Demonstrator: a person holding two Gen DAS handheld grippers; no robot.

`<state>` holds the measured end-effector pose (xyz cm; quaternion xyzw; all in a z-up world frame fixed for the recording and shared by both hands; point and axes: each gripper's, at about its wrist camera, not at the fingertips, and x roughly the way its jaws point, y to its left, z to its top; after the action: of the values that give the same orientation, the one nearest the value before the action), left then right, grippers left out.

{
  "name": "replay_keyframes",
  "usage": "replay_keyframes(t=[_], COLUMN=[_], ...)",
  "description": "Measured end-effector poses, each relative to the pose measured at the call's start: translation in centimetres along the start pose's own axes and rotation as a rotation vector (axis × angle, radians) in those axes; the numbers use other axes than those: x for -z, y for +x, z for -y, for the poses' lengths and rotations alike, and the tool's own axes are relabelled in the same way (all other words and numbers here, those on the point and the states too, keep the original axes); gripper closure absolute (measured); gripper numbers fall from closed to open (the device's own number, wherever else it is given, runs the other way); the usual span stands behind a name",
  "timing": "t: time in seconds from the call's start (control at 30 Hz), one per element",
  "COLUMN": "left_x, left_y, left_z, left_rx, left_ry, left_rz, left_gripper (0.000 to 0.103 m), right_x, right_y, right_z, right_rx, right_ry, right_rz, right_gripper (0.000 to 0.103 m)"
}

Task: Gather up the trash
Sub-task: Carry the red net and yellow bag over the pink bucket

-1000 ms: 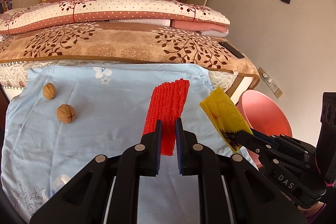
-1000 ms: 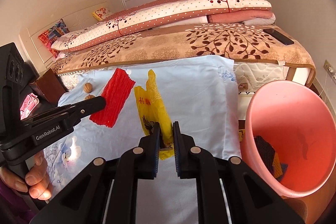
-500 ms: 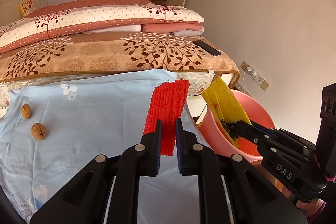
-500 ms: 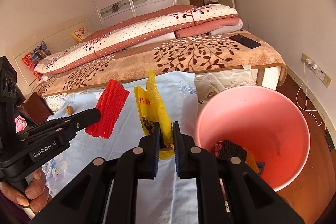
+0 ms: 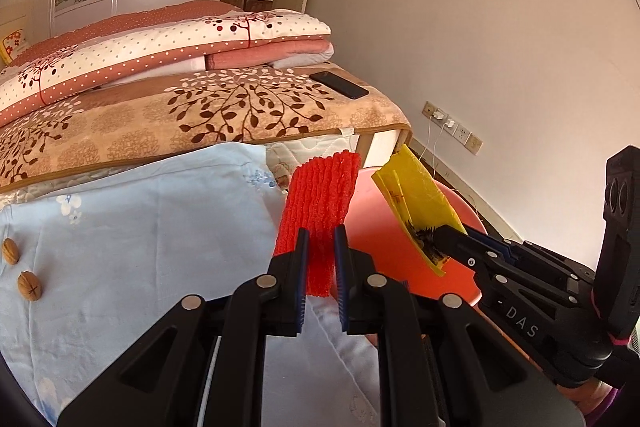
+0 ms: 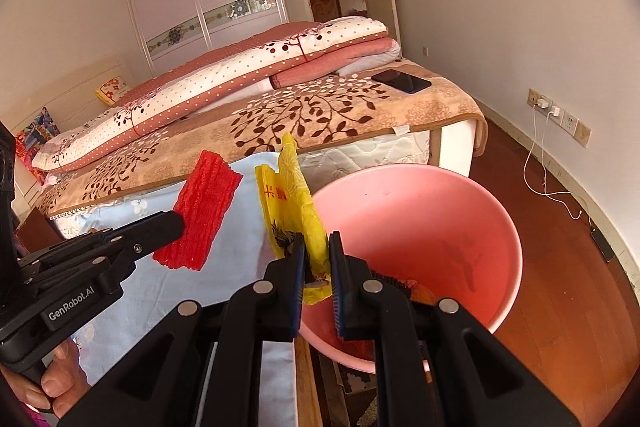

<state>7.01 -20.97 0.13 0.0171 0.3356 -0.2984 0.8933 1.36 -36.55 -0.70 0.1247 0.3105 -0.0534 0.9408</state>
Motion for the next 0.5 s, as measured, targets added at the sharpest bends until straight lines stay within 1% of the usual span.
replay_keyframes(t=[0.23, 0.5], left_x=[-0.5, -0.7], left_y=[1.3, 3.3], left_z=[2.7, 4.9], left_rx=[0.036, 0.057], left_ry=[0.045, 0.088], left_rz=[0.0, -0.012], left_gripper=[0.091, 0.091], right_x=[0.0, 0.3], right_y=[-0.1, 0.2], right_z=[2.4, 4.5], right_rx=[0.048, 0.079], right_ry=[0.03, 0.068], right_rz=[0.008, -0.001], right_gripper=[0.092, 0.092])
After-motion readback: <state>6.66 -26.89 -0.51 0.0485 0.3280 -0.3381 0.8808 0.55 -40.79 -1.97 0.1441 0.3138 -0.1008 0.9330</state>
